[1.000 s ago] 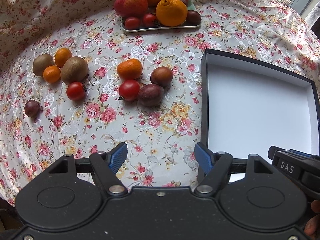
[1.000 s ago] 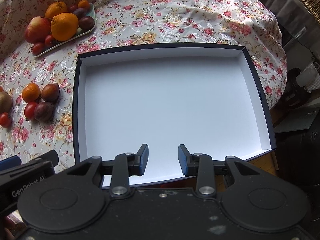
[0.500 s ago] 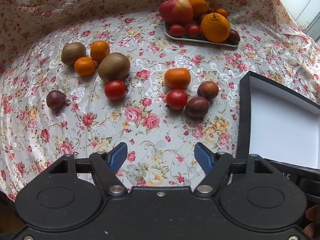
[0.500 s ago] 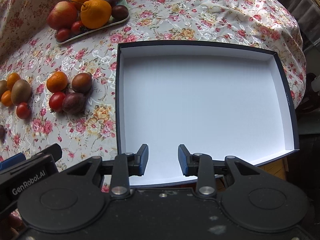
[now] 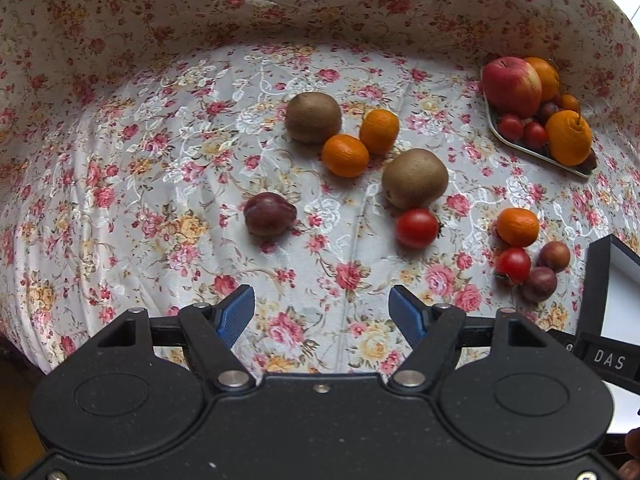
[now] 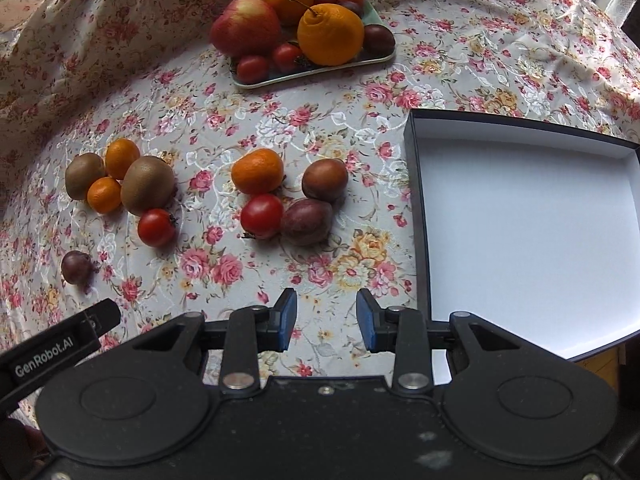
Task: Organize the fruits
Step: 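Move the left tool to a dark red plum while the right tool approaches a tangerine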
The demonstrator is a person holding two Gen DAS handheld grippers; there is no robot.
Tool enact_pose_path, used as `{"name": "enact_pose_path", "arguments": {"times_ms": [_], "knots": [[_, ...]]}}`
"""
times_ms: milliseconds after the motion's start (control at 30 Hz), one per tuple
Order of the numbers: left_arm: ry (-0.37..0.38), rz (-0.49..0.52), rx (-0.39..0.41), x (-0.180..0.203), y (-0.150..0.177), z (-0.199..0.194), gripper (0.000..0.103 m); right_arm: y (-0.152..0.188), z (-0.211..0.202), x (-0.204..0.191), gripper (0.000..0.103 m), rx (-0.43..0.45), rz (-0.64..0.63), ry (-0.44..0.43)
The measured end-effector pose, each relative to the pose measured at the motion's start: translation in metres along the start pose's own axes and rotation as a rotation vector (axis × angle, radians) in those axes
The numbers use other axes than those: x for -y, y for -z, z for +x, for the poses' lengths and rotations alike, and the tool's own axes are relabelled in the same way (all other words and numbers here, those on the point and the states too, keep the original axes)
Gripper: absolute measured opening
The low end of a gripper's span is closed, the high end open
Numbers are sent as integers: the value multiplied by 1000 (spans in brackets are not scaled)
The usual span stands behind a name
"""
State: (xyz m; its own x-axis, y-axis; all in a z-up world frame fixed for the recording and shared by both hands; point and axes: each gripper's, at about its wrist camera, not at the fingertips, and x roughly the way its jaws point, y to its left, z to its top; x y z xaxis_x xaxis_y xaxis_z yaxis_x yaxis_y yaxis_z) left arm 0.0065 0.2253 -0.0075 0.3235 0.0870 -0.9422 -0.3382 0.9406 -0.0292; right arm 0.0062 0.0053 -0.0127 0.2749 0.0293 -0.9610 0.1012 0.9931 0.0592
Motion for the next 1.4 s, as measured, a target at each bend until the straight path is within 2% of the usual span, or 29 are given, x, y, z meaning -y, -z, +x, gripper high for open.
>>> {"name": "enact_pose_path", "arguments": {"times_ms": [133, 267, 333, 467, 567, 667, 800, 967, 1133, 1300, 1400], "knots": [[-22, -8, 9, -22, -15, -2, 76, -5, 12, -16, 34, -54, 89, -104], [-67, 17, 35, -34, -31, -5, 76, -10, 3, -30, 34, -2, 162, -160], [-70, 14, 33, -40, -40, -2, 76, -12, -3, -40, 34, 28, 138, -152], [-43, -28, 6, -54, -56, 10, 76, -21, -17, -64, 34, 109, 8, -105], [-20, -70, -11, -61, -61, 19, 75, -32, -21, -83, 34, 138, -77, -96], [36, -74, -37, -60, -65, 27, 75, -47, -19, -96, 34, 134, -104, -99], [51, -44, -58, -51, -69, 41, 75, -75, -5, -107, 33, 69, -77, -131], [83, -12, -101, -43, -67, 56, 75, -93, 15, -98, 32, 0, -41, -185], [79, 14, -129, -37, -63, 65, 74, -95, 26, -63, 32, -22, 7, -143], [87, 21, -153, -35, -60, 72, 74, -103, 37, -16, 32, -31, 180, -101], [100, 3, -170, -36, -59, 77, 74, -104, 44, -9, 32, -53, 209, -89]]}}
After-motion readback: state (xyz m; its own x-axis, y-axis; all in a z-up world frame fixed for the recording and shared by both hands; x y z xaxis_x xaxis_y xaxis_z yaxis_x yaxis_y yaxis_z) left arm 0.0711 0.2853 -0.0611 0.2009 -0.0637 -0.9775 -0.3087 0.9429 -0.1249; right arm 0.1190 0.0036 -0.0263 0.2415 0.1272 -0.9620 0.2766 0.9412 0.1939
